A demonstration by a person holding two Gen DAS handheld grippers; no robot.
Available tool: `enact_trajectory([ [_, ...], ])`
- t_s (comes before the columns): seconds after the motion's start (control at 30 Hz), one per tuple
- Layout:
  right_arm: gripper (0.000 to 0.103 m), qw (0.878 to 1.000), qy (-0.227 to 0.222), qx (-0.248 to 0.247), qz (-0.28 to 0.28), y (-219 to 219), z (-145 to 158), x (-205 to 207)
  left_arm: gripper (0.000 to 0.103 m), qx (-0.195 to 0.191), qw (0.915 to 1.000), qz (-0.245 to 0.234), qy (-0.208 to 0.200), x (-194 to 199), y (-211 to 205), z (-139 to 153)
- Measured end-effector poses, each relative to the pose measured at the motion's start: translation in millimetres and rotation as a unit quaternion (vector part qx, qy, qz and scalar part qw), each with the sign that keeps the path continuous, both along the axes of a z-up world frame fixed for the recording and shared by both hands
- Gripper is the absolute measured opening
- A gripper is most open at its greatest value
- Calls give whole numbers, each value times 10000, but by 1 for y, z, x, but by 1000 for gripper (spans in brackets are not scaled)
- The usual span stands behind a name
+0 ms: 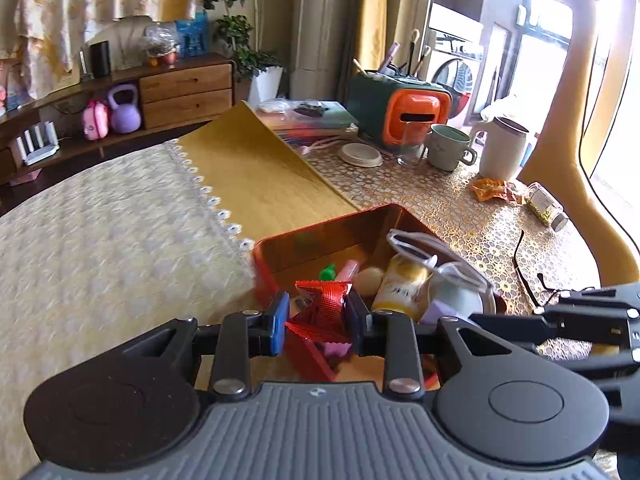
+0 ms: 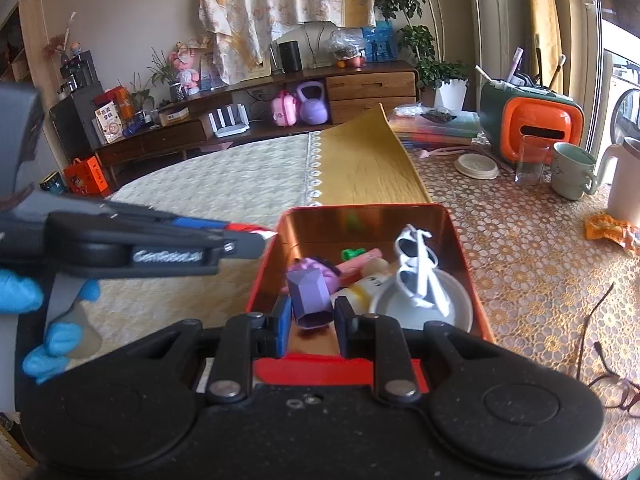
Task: Organize rigid objects
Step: 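Open both grippers to drop the wrapper and cap into the tin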
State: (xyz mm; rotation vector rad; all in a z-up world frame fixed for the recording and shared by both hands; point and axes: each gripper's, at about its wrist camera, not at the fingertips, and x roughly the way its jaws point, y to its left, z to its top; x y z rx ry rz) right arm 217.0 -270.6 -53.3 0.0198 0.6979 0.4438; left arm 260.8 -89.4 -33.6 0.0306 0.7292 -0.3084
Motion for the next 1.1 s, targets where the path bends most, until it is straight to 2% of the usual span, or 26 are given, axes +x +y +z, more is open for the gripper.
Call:
enact_trajectory([
  [0.1,22,10000,9,-80,18,1,-3,8,30,117,9999,-31,-4,19,-13,-4],
  [0.33,21,9981,-38,-610,-111,18,-19,33,30,331,9994,-89,73,60,-37,-23],
  [0.63,21,9957,88,-909,-166,31,-34,50,30,432,9983,-156,347,83,-45,-45],
  [0.87,22,9956,103,-906,-204,30,-35,53,30,402,9975,-123,575,93,-45,-58],
  [1.0,22,9969,125,-732,-249,24,-34,54,30,419,9965,-97,720,96,-45,-65],
  [1.1,22,9972,72,-700,-254,23,-34,51,31,466,9963,-118,707,96,-46,-67],
])
